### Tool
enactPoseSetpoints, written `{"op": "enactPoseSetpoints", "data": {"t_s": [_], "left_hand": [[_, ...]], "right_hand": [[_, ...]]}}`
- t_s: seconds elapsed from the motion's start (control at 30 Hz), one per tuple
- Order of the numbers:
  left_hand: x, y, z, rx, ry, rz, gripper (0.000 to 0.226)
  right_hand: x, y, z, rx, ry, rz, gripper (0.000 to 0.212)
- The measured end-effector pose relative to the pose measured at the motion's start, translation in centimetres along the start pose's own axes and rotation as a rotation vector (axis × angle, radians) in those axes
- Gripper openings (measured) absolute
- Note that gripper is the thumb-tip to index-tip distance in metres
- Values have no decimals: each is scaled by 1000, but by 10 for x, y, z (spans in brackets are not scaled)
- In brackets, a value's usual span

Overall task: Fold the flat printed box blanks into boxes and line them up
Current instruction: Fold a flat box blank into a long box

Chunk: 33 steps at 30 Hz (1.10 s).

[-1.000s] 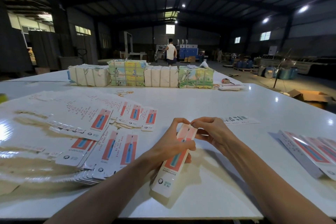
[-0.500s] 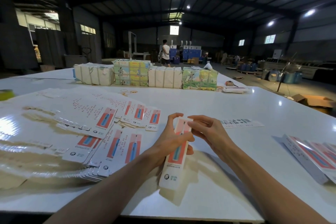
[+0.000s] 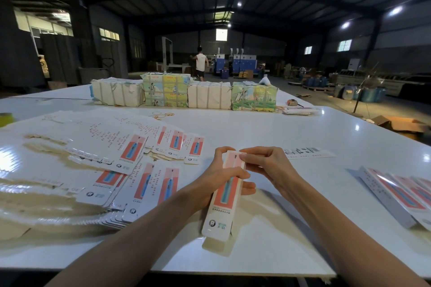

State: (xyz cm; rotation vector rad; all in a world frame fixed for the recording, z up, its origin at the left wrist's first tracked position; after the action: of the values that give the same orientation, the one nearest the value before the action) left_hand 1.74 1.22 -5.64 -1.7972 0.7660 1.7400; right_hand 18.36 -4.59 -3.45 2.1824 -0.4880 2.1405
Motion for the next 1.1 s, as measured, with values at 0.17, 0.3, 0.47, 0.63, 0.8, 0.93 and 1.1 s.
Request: {"op": "enactPoseSetpoints", "data": {"t_s": [0.17, 0.3, 0.47, 0.63, 0.8, 0.93, 1.1], "left_hand": [[4, -5, 0, 33, 48, 6, 69], [5, -6, 4, -44, 46, -6, 68], [-1, -8, 9, -263, 352, -81, 63], [-13, -2, 10, -291, 669, -63, 48], [-29, 7, 10, -188, -76, -11, 55], [-28, 14, 57, -340, -1279, -36, 44], [-11, 48, 85, -450, -1948, 192, 45]], "right_hand": [[-2, -1, 2, -41, -7, 9, 7], [-11, 0, -9, -84, 142, 45, 12], [-5, 8, -30, -170, 582, 128, 40], [5, 29, -58, 35, 1077, 141, 65], [5, 48, -53, -89, 1174, 197, 38], [5, 61, 0, -197, 1379, 36, 41], [6, 90, 78, -368, 1685, -188, 47]]}}
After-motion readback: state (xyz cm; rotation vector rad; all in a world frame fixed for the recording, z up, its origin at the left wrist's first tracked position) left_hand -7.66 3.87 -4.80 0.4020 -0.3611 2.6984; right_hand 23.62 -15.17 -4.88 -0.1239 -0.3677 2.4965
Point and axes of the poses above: each hand's wrist, its own y-axis away from the middle knuckle, its own z-axis out of the back of the hand, x = y × z, the point moved 2 cm from there along -y, towards the middle knuckle
